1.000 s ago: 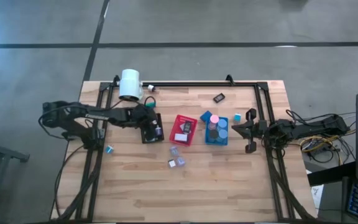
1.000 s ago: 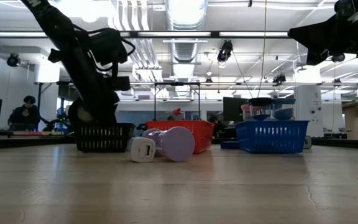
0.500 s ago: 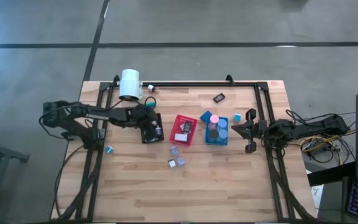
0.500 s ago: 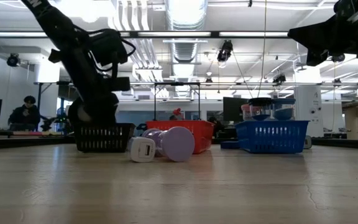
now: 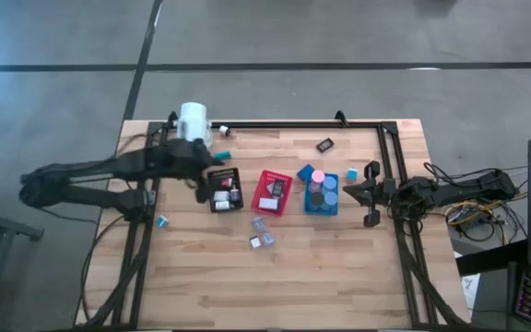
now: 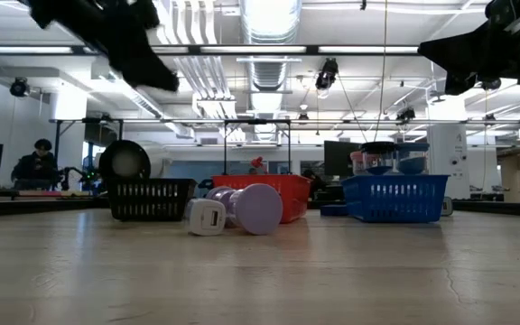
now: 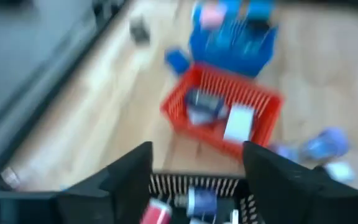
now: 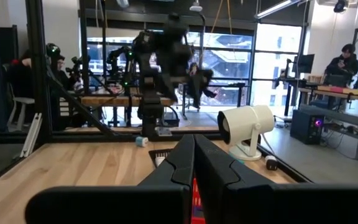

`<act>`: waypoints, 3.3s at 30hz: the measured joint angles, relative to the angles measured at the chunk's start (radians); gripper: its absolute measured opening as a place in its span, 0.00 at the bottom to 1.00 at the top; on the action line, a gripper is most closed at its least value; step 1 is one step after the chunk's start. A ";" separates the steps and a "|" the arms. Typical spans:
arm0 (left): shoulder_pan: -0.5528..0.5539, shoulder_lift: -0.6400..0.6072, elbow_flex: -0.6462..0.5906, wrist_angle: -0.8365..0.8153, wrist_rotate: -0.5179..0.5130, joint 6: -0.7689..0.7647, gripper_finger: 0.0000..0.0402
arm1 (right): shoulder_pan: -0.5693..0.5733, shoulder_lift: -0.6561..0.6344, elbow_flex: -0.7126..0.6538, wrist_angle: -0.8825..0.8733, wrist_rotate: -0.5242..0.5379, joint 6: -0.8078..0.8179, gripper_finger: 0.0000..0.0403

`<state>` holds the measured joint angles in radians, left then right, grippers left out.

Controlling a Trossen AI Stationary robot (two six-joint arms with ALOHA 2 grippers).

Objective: Pick & Place Office items
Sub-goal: Put the purple hourglass into the blue bin

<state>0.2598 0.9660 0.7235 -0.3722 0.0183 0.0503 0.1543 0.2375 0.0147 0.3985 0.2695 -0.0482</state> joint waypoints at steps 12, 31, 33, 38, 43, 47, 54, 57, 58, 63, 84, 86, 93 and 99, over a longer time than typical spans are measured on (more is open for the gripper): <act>0.025 -0.437 -0.134 0.092 0.012 0.027 0.03 | 0.000 0.000 0.000 0.000 -0.003 -0.008 0.02; 0.038 -0.574 -0.527 0.474 0.021 -0.026 0.00 | 0.000 0.001 0.000 0.001 -0.005 -0.011 0.02; 0.038 -0.574 -0.560 0.528 0.021 -0.010 0.00 | 0.000 0.001 0.000 0.001 -0.005 -0.011 0.02; 0.041 -0.574 -0.643 0.640 0.010 -0.002 0.00 | 0.000 0.002 0.000 0.001 -0.005 -0.030 0.02; 0.041 -0.574 -0.700 0.695 0.008 0.006 0.01 | 0.000 0.002 -0.005 0.001 -0.005 -0.038 0.02; 0.041 -0.574 -0.715 0.702 0.008 0.014 0.01 | 0.000 0.002 -0.006 0.000 -0.005 -0.042 0.02; 0.041 -0.574 -0.717 0.693 0.008 0.032 0.01 | 0.000 0.002 -0.006 0.002 -0.004 -0.043 0.02; 0.041 -0.574 -0.717 0.693 0.008 0.032 0.01 | 0.000 0.002 -0.006 0.002 -0.004 -0.043 0.02; 0.041 -0.574 -0.718 0.693 0.008 0.032 0.01 | 0.000 0.002 -0.005 0.002 -0.004 -0.043 0.02; 0.041 -0.574 -0.718 0.693 0.009 0.028 0.01 | 0.000 0.002 -0.005 0.002 -0.004 -0.042 0.02; 0.041 -0.571 -0.718 0.665 0.057 0.030 0.01 | 0.000 0.002 -0.005 0.002 0.013 -0.049 0.02; 0.041 -0.571 -0.718 0.665 0.057 0.032 0.01 | 0.000 0.002 -0.005 0.002 0.022 -0.049 0.02; 0.041 -0.571 -0.718 0.673 0.057 0.032 0.01 | 0.000 0.014 -0.005 0.005 0.029 0.015 0.02; 0.041 -0.571 -0.718 0.705 0.056 0.019 0.01 | 0.000 0.084 0.022 0.038 0.048 0.107 0.02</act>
<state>0.3008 0.3954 0.0055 0.3329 0.0747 0.0695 0.1543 0.3213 0.0368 0.4364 0.3176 0.0588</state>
